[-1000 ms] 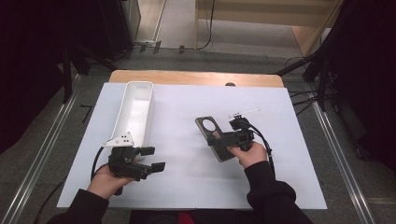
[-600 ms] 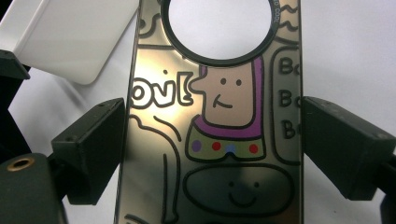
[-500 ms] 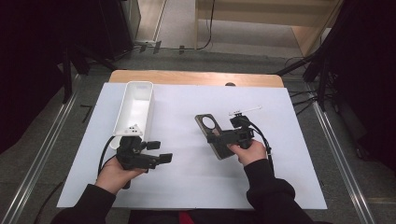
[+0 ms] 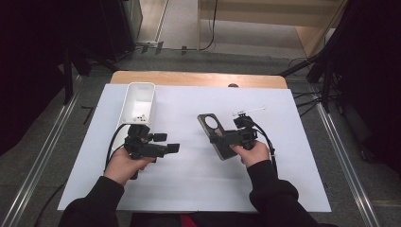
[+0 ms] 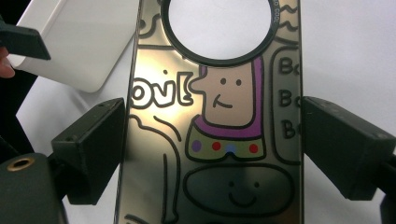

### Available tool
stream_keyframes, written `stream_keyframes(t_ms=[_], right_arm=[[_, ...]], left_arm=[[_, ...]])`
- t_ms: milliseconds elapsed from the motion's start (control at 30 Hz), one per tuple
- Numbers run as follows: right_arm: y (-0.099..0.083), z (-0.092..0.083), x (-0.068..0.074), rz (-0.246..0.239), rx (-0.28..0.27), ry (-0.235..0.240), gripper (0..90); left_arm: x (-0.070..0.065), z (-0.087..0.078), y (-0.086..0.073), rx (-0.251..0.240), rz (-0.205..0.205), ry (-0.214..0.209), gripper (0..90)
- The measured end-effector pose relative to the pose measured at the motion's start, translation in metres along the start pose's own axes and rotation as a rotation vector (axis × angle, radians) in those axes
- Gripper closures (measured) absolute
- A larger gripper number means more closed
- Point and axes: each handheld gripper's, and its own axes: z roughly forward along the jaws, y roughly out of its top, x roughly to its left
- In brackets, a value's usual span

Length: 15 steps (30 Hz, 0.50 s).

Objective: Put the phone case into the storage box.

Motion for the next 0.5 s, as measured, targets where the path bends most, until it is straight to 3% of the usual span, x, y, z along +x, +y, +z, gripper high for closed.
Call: stream_keyframes(t_ms=[500], right_arm=[[-0.005,0.001,0.000,0.008,-0.018,-0.004,9.7]], left_arm=[[0.002,0.022,0.021,0.009,-0.012,0.030,21.0]])
